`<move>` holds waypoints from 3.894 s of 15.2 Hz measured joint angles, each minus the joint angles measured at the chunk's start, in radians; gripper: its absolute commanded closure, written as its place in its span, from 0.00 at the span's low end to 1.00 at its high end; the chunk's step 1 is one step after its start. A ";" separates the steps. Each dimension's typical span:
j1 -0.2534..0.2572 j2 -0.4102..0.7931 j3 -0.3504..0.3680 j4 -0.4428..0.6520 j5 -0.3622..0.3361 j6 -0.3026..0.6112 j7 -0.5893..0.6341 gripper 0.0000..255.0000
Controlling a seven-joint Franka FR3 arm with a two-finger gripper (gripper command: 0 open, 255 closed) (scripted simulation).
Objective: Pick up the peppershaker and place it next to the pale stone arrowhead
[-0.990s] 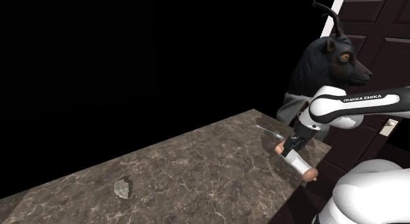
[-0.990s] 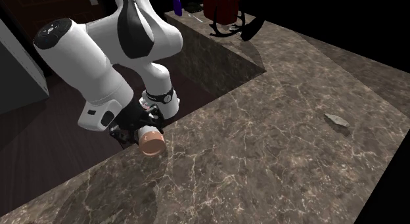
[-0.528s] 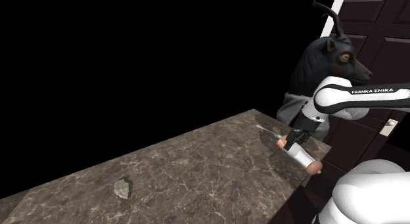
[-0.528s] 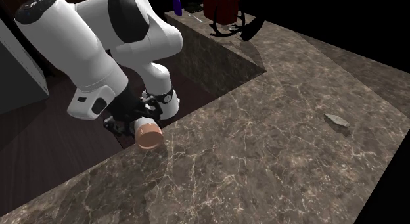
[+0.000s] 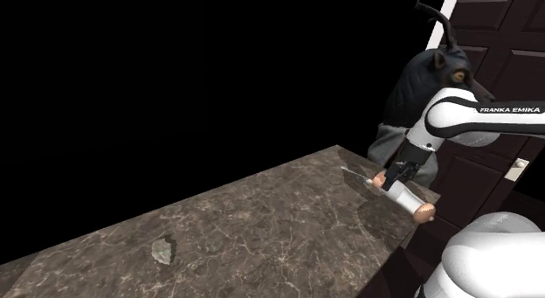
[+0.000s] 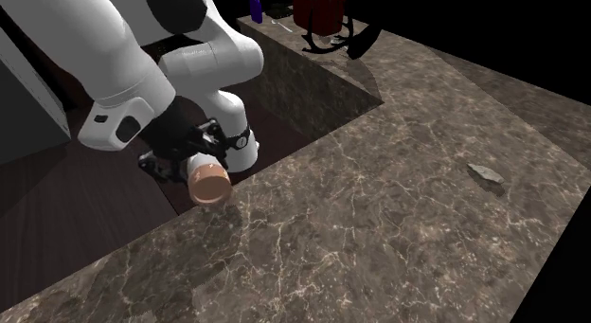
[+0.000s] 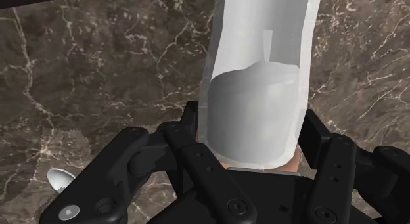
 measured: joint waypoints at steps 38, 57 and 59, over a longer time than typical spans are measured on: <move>0.520 0.486 0.911 0.263 0.515 0.406 0.951 1.00; 0.498 0.907 1.096 0.538 0.245 0.560 1.290 1.00; 0.498 0.922 1.095 0.525 0.234 0.585 1.294 1.00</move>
